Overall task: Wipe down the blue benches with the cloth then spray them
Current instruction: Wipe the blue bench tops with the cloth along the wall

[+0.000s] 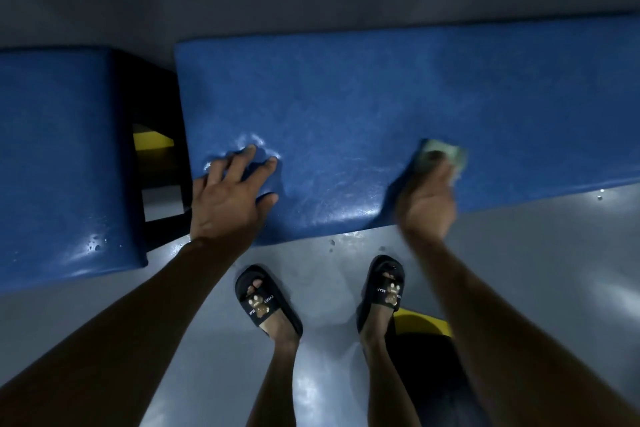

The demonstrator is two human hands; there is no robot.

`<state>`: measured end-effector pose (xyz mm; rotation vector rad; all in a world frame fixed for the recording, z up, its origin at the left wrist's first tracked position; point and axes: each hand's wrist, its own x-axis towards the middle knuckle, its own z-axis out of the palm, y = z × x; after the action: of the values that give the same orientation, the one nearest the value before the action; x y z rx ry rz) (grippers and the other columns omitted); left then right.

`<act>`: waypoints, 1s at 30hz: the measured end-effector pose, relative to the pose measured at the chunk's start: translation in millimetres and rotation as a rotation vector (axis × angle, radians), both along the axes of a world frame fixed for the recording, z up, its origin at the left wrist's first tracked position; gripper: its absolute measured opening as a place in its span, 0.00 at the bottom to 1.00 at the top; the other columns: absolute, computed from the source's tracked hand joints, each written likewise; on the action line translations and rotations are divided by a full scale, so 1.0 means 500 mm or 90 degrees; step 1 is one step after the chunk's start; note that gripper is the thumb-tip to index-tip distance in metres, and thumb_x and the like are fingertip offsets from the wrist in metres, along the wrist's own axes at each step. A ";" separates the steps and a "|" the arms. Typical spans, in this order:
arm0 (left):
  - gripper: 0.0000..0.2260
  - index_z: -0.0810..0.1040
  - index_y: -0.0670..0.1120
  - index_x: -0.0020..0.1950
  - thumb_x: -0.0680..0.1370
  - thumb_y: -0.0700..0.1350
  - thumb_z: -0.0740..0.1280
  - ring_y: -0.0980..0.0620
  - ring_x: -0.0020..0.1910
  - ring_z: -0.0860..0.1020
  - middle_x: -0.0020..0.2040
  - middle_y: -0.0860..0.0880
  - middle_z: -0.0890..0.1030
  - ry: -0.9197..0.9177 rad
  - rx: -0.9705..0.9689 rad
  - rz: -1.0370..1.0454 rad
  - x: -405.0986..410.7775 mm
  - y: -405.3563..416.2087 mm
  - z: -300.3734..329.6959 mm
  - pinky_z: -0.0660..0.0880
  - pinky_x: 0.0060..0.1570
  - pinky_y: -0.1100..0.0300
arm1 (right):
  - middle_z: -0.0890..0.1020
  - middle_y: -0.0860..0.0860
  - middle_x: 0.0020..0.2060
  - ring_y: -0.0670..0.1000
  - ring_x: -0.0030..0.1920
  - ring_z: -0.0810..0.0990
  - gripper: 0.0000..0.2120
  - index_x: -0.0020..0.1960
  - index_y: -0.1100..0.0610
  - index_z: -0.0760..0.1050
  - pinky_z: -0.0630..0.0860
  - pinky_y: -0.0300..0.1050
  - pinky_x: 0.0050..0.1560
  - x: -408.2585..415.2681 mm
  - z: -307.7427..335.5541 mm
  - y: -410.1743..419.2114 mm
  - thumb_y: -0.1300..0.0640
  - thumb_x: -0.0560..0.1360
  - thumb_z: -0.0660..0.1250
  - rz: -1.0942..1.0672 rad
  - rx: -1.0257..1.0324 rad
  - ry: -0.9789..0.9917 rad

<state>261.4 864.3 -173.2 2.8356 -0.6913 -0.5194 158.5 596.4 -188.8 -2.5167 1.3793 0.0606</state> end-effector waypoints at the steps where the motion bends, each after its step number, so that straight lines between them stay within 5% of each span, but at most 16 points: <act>1: 0.25 0.68 0.58 0.74 0.77 0.57 0.67 0.40 0.70 0.66 0.77 0.51 0.66 0.003 -0.003 0.001 0.000 0.000 0.000 0.68 0.61 0.40 | 0.78 0.62 0.60 0.66 0.48 0.81 0.19 0.72 0.58 0.65 0.76 0.56 0.45 0.012 -0.007 0.070 0.56 0.82 0.57 0.072 0.003 -0.039; 4: 0.25 0.68 0.59 0.74 0.77 0.58 0.67 0.41 0.70 0.65 0.77 0.51 0.65 0.014 -0.001 0.003 0.003 -0.002 0.003 0.68 0.61 0.41 | 0.79 0.57 0.54 0.60 0.40 0.80 0.19 0.70 0.57 0.67 0.77 0.52 0.38 0.022 0.001 0.225 0.54 0.80 0.57 0.408 0.047 -0.050; 7: 0.26 0.68 0.59 0.74 0.76 0.58 0.67 0.41 0.70 0.65 0.77 0.51 0.65 0.025 -0.004 0.009 0.006 -0.006 0.008 0.68 0.61 0.41 | 0.79 0.57 0.53 0.60 0.41 0.80 0.19 0.68 0.56 0.67 0.77 0.51 0.39 0.020 0.030 0.182 0.54 0.79 0.56 0.625 0.080 -0.053; 9: 0.26 0.69 0.59 0.73 0.76 0.57 0.68 0.41 0.70 0.65 0.76 0.51 0.66 0.026 -0.003 0.009 0.008 -0.005 0.009 0.67 0.62 0.41 | 0.79 0.60 0.55 0.63 0.39 0.80 0.22 0.68 0.56 0.69 0.77 0.52 0.38 0.006 0.033 0.089 0.49 0.78 0.53 0.567 0.028 -0.038; 12: 0.26 0.69 0.59 0.73 0.76 0.57 0.68 0.42 0.70 0.65 0.76 0.52 0.66 0.019 -0.012 0.013 0.007 -0.004 0.007 0.67 0.62 0.41 | 0.72 0.63 0.61 0.68 0.47 0.78 0.27 0.70 0.57 0.64 0.75 0.60 0.46 -0.033 0.039 -0.070 0.43 0.77 0.50 0.244 0.004 0.007; 16: 0.26 0.69 0.59 0.73 0.76 0.57 0.68 0.42 0.70 0.64 0.76 0.52 0.66 0.013 -0.014 0.015 0.004 -0.005 0.004 0.67 0.62 0.41 | 0.67 0.62 0.68 0.70 0.56 0.77 0.23 0.72 0.58 0.59 0.73 0.62 0.53 -0.010 0.033 -0.086 0.60 0.79 0.59 -0.075 0.025 0.045; 18: 0.26 0.69 0.59 0.73 0.76 0.57 0.68 0.42 0.70 0.65 0.76 0.52 0.66 0.013 -0.013 0.017 0.004 -0.005 0.005 0.68 0.62 0.41 | 0.69 0.60 0.70 0.68 0.56 0.79 0.24 0.76 0.56 0.59 0.75 0.59 0.52 0.027 0.012 0.012 0.60 0.80 0.58 -0.029 0.028 0.032; 22: 0.25 0.69 0.59 0.73 0.76 0.57 0.67 0.41 0.71 0.64 0.77 0.51 0.65 0.032 0.003 0.010 0.011 -0.012 0.016 0.67 0.63 0.41 | 0.76 0.56 0.60 0.59 0.40 0.82 0.25 0.74 0.53 0.63 0.78 0.49 0.38 0.072 0.010 0.226 0.55 0.77 0.59 0.413 0.055 -0.014; 25: 0.26 0.68 0.59 0.73 0.76 0.57 0.68 0.41 0.72 0.64 0.77 0.52 0.65 0.044 0.015 0.011 0.019 -0.019 0.021 0.67 0.64 0.39 | 0.78 0.54 0.54 0.57 0.34 0.81 0.25 0.70 0.51 0.69 0.77 0.46 0.33 0.084 0.019 0.177 0.53 0.74 0.67 0.614 0.059 -0.032; 27: 0.27 0.70 0.59 0.72 0.74 0.56 0.71 0.41 0.71 0.66 0.75 0.52 0.67 0.049 0.010 0.018 0.024 -0.020 0.022 0.69 0.62 0.39 | 0.78 0.56 0.61 0.62 0.36 0.82 0.23 0.71 0.50 0.69 0.78 0.50 0.35 0.081 0.014 0.071 0.51 0.76 0.64 0.569 0.046 -0.021; 30: 0.26 0.72 0.59 0.70 0.73 0.54 0.73 0.41 0.69 0.67 0.74 0.52 0.68 0.057 0.014 0.025 0.023 -0.023 0.021 0.71 0.59 0.39 | 0.70 0.59 0.71 0.67 0.46 0.81 0.25 0.76 0.53 0.60 0.74 0.55 0.43 0.071 0.024 -0.106 0.50 0.81 0.56 0.272 0.033 0.014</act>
<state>272.9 852.6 -162.7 2.8205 -0.6172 -0.6468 193.8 543.5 -177.0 -2.7245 0.8129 0.2044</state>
